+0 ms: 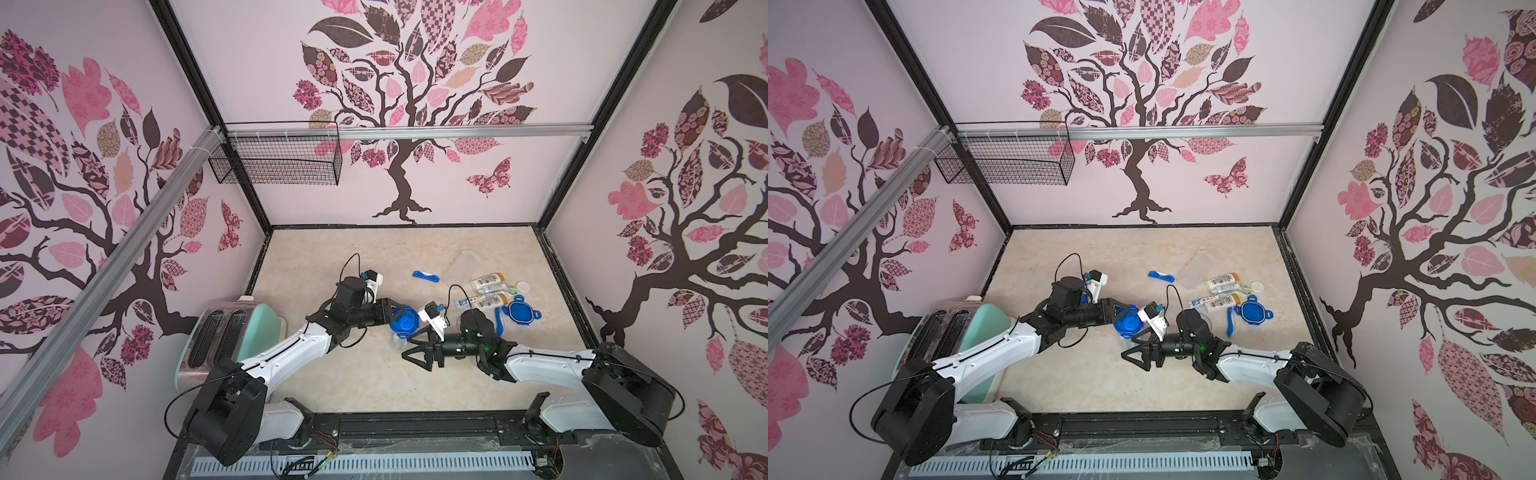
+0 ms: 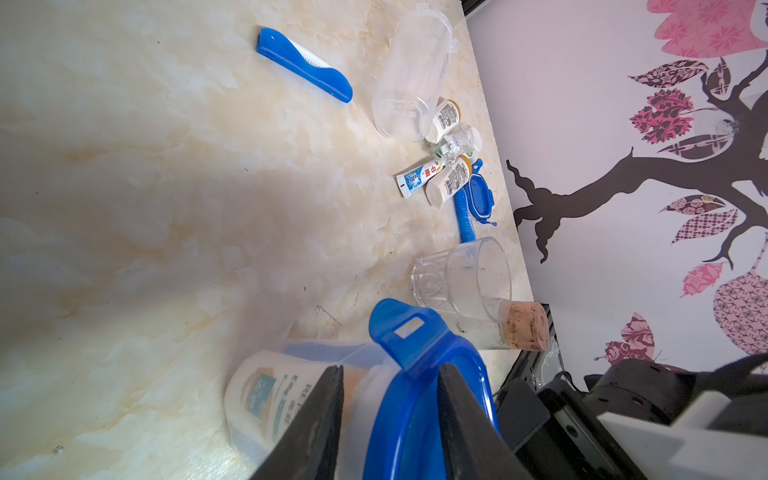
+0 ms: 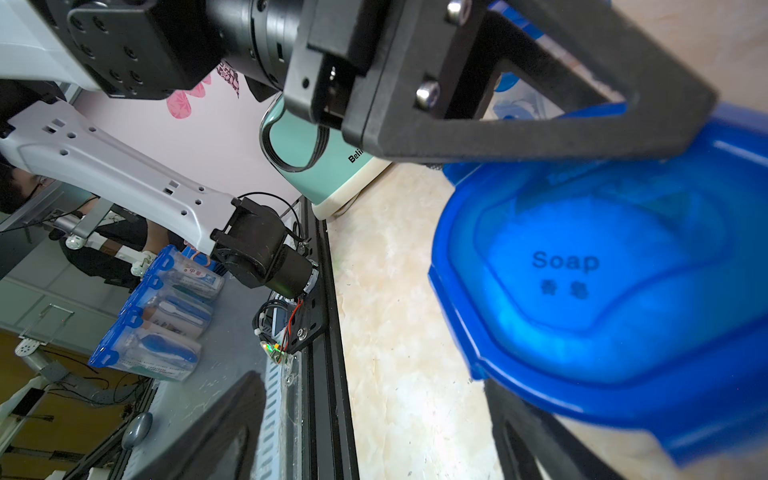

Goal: Take out toiletry kits
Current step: Adjust the container at the center of the board.

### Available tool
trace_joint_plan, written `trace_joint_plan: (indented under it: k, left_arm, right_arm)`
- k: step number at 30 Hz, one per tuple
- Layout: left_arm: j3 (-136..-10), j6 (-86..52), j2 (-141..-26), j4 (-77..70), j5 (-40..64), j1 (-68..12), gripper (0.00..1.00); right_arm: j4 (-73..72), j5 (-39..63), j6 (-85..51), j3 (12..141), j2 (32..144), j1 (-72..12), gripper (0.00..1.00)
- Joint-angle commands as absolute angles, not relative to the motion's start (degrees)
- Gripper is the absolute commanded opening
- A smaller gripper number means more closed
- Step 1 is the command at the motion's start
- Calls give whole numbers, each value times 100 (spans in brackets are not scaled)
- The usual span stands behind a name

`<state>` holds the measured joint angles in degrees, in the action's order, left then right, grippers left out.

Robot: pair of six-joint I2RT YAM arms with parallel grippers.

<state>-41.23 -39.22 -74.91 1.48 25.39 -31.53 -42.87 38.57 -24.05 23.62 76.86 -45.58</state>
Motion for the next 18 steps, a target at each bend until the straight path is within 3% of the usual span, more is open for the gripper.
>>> trace_joint_plan:
  k: [1, 12, 18]
  left_arm:
    - [-4193, -3779, -7520, 782, 2470, -3165, 43]
    - [-4556, -3546, -6855, 1658, 1726, -3155, 54]
    - [-4659, -3540, -6478, 1695, 2138, -3235, 49]
  right_arm:
    - [-4294, 3706, -2246, 2383, 7491, -4585, 87]
    - [-4015, 3805, -2054, 2333, 7383, -4580, 89]
    - [-4058, 3961, -2116, 2329, 7507, -4584, 89]
